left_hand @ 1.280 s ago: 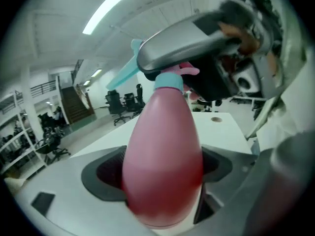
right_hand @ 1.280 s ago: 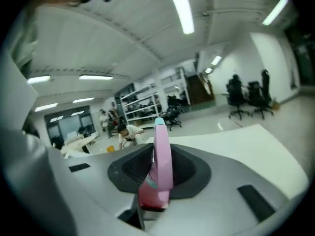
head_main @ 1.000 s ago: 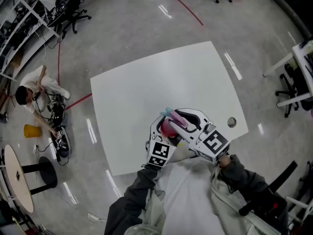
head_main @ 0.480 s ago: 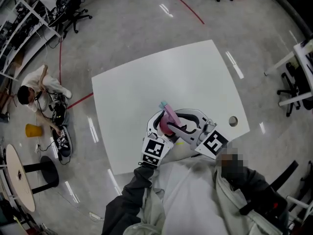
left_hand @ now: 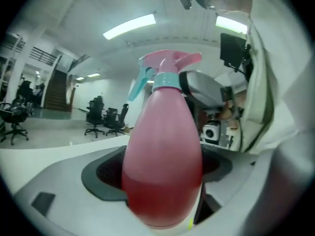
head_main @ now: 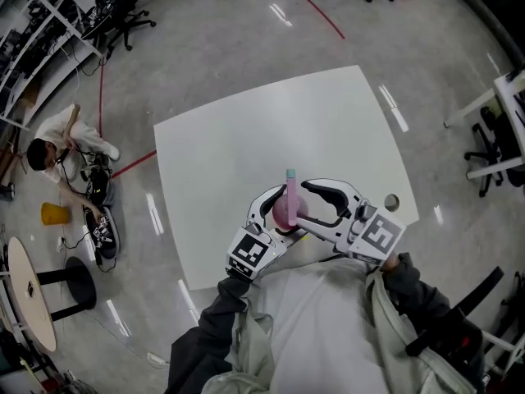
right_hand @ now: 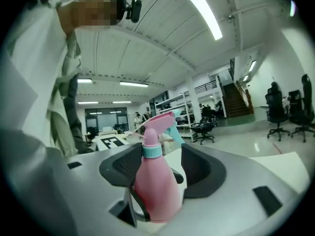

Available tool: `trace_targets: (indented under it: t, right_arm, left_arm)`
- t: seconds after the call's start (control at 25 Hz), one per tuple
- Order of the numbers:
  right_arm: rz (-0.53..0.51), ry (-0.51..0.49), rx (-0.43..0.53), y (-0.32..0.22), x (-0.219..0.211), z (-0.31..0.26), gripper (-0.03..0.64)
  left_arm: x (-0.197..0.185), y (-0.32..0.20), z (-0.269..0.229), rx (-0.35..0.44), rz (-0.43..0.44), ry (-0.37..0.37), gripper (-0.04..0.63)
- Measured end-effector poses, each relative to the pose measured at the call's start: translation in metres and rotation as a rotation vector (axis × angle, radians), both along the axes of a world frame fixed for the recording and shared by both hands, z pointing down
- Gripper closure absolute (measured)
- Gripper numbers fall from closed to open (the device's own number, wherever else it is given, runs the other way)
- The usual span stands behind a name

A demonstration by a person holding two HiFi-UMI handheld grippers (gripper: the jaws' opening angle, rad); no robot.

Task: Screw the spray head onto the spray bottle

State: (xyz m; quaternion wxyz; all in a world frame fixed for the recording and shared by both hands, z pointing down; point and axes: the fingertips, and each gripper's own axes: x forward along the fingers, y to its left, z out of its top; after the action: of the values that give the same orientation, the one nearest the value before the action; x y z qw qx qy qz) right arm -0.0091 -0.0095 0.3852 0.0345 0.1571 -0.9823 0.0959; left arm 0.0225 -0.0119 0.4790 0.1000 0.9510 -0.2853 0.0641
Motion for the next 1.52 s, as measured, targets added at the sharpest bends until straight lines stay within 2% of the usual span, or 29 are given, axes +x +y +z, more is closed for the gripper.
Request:
trace_targets:
  t: [0.16, 0.24, 0.28, 0.32, 0.36, 0.4, 0.48, 0.56, 0.68, 0.72, 0.8, 0.84, 0.92, 1.08, 1.16, 1.24, 1.32, 1.36, 1.44, 1.48, 1.52]
  right_arm:
    - [-0.183, -0.065, -0.075, 0.005, 0.0, -0.011, 0.379]
    - [-0.268, -0.054, -0.041, 0.012, -0.008, -0.017, 0.38]
    - [-0.288, -0.04, -0.02, 0.017, -0.01, -0.017, 0.38]
    - [-0.289, -0.034, 0.001, 0.021, -0.01, -0.017, 0.391]
    - [-0.277, -0.034, 0.021, 0.022, -0.011, -0.018, 0.456]
    - [-0.26, -0.034, 0.04, 0.023, -0.012, -0.019, 0.489]
    - [-0.214, -0.019, 0.074, 0.02, -0.014, -0.019, 0.491]
    - [-0.087, 0.016, 0.095, 0.008, -0.014, -0.018, 0.492]
    - [0.186, 0.074, 0.137, -0.014, -0.015, -0.02, 0.494]
    - [0.24, 0.071, 0.157, -0.015, -0.016, -0.024, 0.494]
    - [0.262, 0.047, 0.175, -0.012, -0.018, -0.029, 0.494]
    - [0.239, 0.036, 0.16, -0.009, -0.017, -0.028, 0.494]
    - [0.15, 0.012, 0.108, -0.002, -0.011, -0.023, 0.483]
    - [-0.004, -0.027, 0.003, -0.003, 0.008, -0.011, 0.336]
    - [-0.069, -0.055, -0.006, -0.008, 0.01, -0.018, 0.3]
    - [-0.205, -0.057, -0.006, 0.001, 0.002, -0.03, 0.282]
    - [-0.353, -0.024, -0.013, 0.02, -0.007, -0.035, 0.281]
    - [-0.385, -0.019, 0.0, 0.026, -0.011, -0.039, 0.282]
    - [-0.373, -0.034, 0.041, 0.024, -0.014, -0.047, 0.286]
    - [-0.35, -0.036, 0.061, 0.019, -0.016, -0.048, 0.376]
    - [-0.325, -0.029, 0.074, 0.013, -0.017, -0.047, 0.498]
  left_arm:
    - [0.005, 0.023, -0.018, -0.012, 0.28, 0.062, 0.16]
    - [0.011, 0.03, -0.025, -0.035, 0.357, 0.083, 0.16]
    - [0.013, 0.03, -0.026, -0.045, 0.362, 0.087, 0.16]
    - [0.015, 0.028, -0.026, -0.052, 0.35, 0.087, 0.16]
    - [0.017, 0.026, -0.025, -0.057, 0.329, 0.081, 0.16]
    - [0.018, 0.023, -0.024, -0.058, 0.307, 0.073, 0.16]
    - [0.019, 0.016, -0.023, -0.058, 0.259, 0.066, 0.16]
    - [0.013, 0.001, -0.023, -0.067, 0.154, 0.065, 0.16]
    - [-0.002, -0.027, -0.017, -0.059, -0.072, -0.034, 0.161]
    - [-0.003, -0.032, -0.017, -0.05, -0.109, -0.051, 0.161]
    - [0.001, -0.032, -0.025, -0.038, -0.096, -0.01, 0.161]
    - [0.003, -0.029, -0.028, -0.03, -0.062, 0.015, 0.161]
    - [0.004, -0.019, -0.031, -0.004, 0.025, 0.019, 0.161]
    - [-0.003, 0.006, -0.035, 0.016, 0.199, 0.009, 0.161]
    - [-0.005, 0.023, -0.037, -0.001, 0.338, -0.002, 0.161]
    - [-0.001, 0.042, -0.035, -0.019, 0.483, -0.025, 0.161]
    - [0.007, 0.052, -0.032, -0.036, 0.557, -0.034, 0.161]
    - [0.011, 0.051, -0.03, -0.045, 0.564, -0.035, 0.161]
    - [0.017, 0.041, -0.027, -0.06, 0.535, -0.036, 0.161]
    - [0.017, 0.032, -0.026, -0.068, 0.505, -0.033, 0.161]
    - [0.016, 0.023, -0.025, -0.075, 0.466, -0.029, 0.161]
